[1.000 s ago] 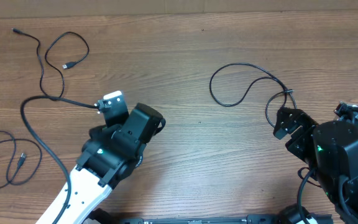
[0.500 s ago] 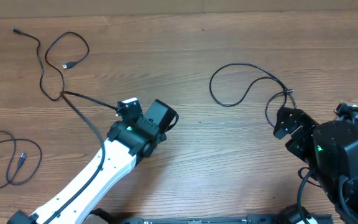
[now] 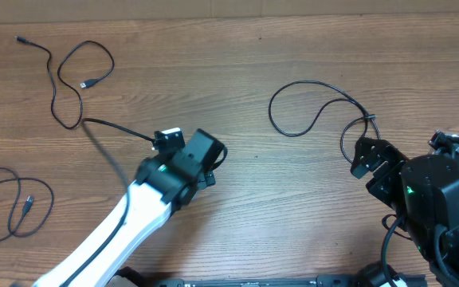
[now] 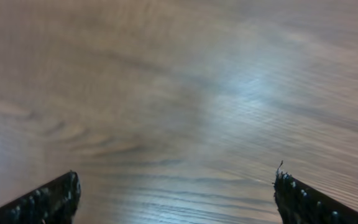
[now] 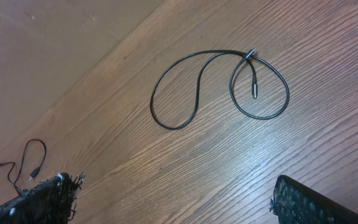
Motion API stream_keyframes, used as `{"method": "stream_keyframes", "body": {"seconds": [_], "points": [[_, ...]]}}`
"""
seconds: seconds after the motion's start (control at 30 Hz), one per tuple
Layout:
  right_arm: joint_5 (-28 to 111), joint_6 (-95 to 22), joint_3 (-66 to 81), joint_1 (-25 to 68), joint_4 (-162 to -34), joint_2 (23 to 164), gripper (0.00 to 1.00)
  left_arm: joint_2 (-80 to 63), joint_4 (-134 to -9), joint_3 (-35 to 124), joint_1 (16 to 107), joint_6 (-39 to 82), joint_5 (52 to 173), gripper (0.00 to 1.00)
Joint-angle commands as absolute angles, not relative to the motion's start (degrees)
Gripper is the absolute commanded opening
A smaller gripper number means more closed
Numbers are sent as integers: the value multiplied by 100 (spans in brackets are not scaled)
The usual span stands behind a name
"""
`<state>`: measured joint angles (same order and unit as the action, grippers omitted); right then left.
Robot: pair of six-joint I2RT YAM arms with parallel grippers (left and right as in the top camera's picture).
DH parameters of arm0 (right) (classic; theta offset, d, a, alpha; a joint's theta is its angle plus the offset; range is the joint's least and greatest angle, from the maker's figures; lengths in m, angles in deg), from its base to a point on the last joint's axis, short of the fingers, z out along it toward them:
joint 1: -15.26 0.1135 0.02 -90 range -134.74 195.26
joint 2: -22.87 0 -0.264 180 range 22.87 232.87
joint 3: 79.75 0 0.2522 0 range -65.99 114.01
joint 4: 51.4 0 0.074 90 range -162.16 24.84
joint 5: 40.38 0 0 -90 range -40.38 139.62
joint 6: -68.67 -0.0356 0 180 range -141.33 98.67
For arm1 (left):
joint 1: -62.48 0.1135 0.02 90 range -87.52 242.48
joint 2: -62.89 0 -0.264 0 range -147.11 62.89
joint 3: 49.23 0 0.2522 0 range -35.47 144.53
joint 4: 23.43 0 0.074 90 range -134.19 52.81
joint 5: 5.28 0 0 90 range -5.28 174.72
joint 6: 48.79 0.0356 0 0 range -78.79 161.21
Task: Untangle cables
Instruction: 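Swing the left gripper back down to its lower-left rest position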
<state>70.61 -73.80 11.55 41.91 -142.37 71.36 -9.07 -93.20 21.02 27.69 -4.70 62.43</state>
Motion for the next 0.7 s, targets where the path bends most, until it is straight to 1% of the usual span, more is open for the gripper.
{"method": "stream_keyframes", "body": {"seconds": [0.0, 0.07, 0.27, 0.37, 0.43, 0.53, 0.67], "points": [[7118, -7353, 1159, 4187, -14224, 7117, 100, -48, -9188, 2097, 2800, 1043, 6471, 100], [7118, -7353, 1159, 4187, -14222, 7117, 100, 463, -9254, 2097, 2806, 1395, 6527, 100], [7118, -7353, 1159, 4187, -14224, 7117, 100, 2061, -9372, 2097, 2806, 1698, 6486, 100], [7118, -7356, 1159, 4187, -14217, 7117, 100, 2719, -9431, 2097, 2806, 1771, 6256, 99], [7120, -7356, 1159, 4187, -14171, 7117, 100, 3020, -9588, 2097, 2806, 1768, 6040, 99], [7098, -7358, 1159, 4187, -14067, 7117, 100, 3272, -9857, 2097, 2806, 1766, 6038, 100], [7101, -7353, 1159, 4187, -14071, 7117, 100, 3296, -10137, 2095, 2806, 1766, 6038, 100]]}}
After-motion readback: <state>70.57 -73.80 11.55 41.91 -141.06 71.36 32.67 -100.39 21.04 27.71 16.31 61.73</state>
